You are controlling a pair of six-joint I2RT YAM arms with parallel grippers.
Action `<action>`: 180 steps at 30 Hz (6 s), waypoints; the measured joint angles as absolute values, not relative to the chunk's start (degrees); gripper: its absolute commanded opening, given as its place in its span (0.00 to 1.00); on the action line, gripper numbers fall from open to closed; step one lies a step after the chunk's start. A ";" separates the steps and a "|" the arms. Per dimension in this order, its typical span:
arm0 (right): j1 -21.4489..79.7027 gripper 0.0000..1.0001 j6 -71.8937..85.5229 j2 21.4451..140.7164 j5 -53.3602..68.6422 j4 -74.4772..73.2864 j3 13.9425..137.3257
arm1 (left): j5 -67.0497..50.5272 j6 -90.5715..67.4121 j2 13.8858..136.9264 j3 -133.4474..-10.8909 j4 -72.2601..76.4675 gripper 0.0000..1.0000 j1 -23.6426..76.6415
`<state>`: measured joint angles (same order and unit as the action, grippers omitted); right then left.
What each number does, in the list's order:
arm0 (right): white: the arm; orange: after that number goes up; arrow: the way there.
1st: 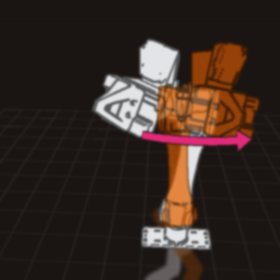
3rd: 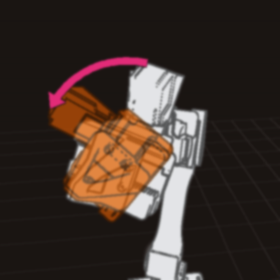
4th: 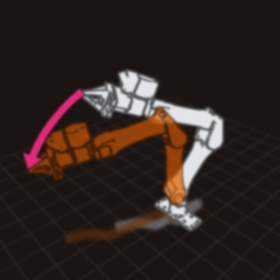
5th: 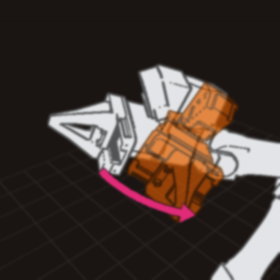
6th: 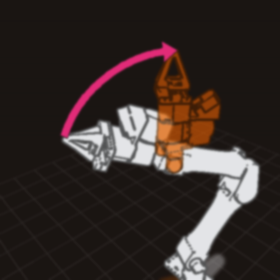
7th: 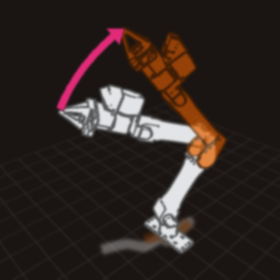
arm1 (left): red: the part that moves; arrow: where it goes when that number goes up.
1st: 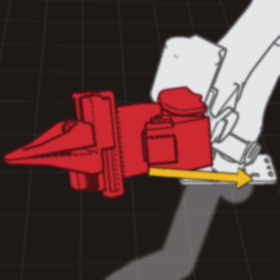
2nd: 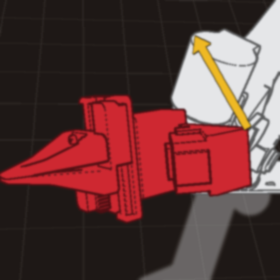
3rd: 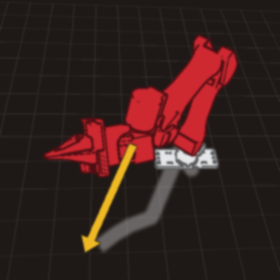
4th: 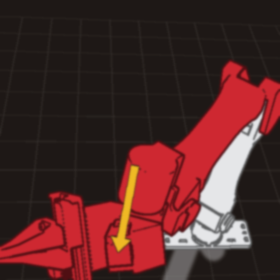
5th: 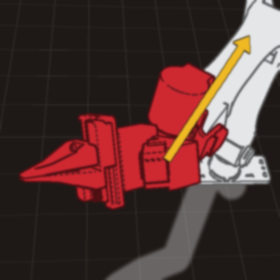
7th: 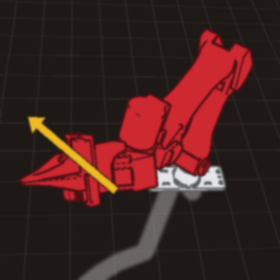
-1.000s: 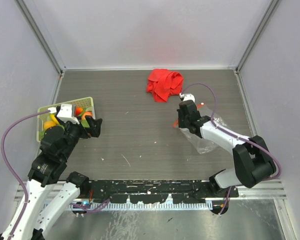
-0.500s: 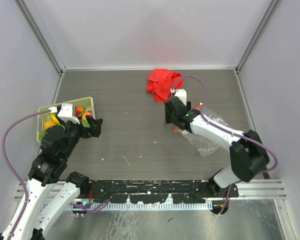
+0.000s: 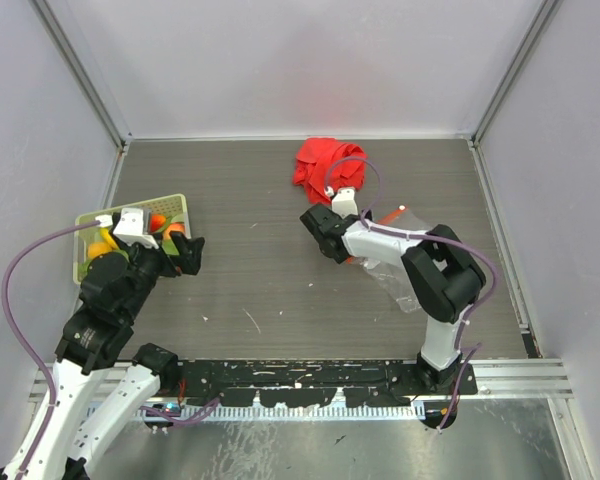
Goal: Place the food in the zip-top bag and seal the zipper
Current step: Pick up the zipper food storage bag at the center of the board, then open the zipper of the food storage bag.
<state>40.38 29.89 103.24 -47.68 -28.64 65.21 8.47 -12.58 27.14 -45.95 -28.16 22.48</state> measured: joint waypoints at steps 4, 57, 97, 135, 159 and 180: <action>40.38 0.67 30.37 107.11 -49.67 -28.86 66.08 | 8.47 -12.58 26.85 -45.95 -28.16 0.98 22.48; 52.47 0.12 18.70 71.35 -13.61 9.72 40.75 | -15.42 -50.81 53.06 -37.69 -10.83 0.90 23.86; 52.90 0.21 18.72 71.40 -5.67 17.98 38.02 | -8.93 -59.22 72.64 -36.45 7.40 0.00 33.74; 68.14 0.57 11.70 77.23 -52.31 -4.97 51.64 | 14.06 -47.99 61.25 -46.30 -16.78 0.00 44.31; 60.99 0.31 16.19 84.93 -45.01 -9.98 60.31 | 21.52 -43.53 61.52 -49.39 -19.55 0.00 49.54; 50.83 0.16 16.67 84.84 -44.58 -14.55 70.32 | 35.22 -30.63 67.59 -65.56 -24.51 0.00 49.93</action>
<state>50.83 16.67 84.84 -44.58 -14.55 70.32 35.22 -30.63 67.59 -65.56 -24.51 49.93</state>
